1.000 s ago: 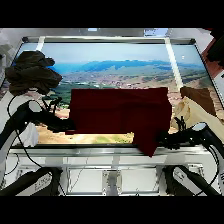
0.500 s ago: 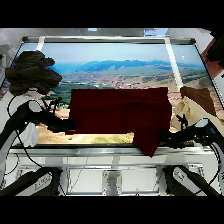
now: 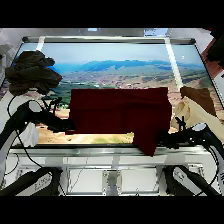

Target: Fold the shirts.

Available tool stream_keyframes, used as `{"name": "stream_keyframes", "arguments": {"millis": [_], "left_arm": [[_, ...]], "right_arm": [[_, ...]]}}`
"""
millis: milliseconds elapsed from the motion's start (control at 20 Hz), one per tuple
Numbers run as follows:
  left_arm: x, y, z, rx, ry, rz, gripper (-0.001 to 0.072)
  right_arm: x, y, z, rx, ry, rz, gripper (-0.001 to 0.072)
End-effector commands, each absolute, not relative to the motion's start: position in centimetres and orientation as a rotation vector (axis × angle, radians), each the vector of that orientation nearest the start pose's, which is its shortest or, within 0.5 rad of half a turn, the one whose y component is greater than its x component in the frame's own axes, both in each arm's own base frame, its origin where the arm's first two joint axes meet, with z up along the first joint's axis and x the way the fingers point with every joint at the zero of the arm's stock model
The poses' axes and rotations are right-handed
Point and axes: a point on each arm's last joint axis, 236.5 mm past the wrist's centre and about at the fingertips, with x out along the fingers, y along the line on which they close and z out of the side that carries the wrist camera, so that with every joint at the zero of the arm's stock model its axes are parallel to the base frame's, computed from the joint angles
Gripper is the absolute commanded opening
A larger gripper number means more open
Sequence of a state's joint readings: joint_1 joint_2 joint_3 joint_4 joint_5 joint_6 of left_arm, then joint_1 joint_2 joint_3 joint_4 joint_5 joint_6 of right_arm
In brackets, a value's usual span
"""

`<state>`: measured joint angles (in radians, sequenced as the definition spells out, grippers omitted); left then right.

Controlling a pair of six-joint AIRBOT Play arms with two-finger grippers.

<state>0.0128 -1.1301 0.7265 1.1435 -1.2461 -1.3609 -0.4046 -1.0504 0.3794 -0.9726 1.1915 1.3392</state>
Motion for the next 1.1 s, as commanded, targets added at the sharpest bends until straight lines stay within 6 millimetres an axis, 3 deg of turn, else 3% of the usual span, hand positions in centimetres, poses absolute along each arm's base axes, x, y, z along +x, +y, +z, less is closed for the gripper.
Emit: {"name": "stream_keyframes", "arguments": {"millis": [0,50,200,400,500,750,850,1050], "left_arm": [[24.4,-8.9,-6.2,-0.284,1.575,-0.351,0.0573],[24.4,-8.9,-6.2,-0.282,1.573,-0.354,0.0573],[25.8,-8.7,-6.4,-0.304,1.525,-0.304,0.0573],[30.2,-6.9,-7.3,-0.698,1.368,0.129,0.0573],[29.6,-6.8,-7.5,-0.744,1.39,0.181,0.0573],[23.2,-4.9,-8.5,-0.557,1.648,0.236,0.0572],[23.1,-5.1,-8.5,-0.565,1.653,0.232,0.0572],[24.8,-5.9,-8.6,-0.63,1.583,0.218,0.0572]], "right_arm": [[19.1,5.7,-11.0,0.855,1.562,0.086,0.0219],[19.2,5.6,-11.0,0.851,1.558,0.086,0.0046],[19.6,5.8,-10.8,0.853,1.541,0.106,0.0032],[19.4,6.2,-10.6,0.862,1.549,0.123,0.0032],[19.2,6.3,-10.5,0.844,1.552,0.151,0.0032],[19.2,6.3,-10.5,0.828,1.548,0.165,0.0032],[19.3,6.3,-10.5,0.827,1.545,0.165,0.0032],[19.3,6.3,-10.5,0.83,1.544,0.166,0.0032]]}}
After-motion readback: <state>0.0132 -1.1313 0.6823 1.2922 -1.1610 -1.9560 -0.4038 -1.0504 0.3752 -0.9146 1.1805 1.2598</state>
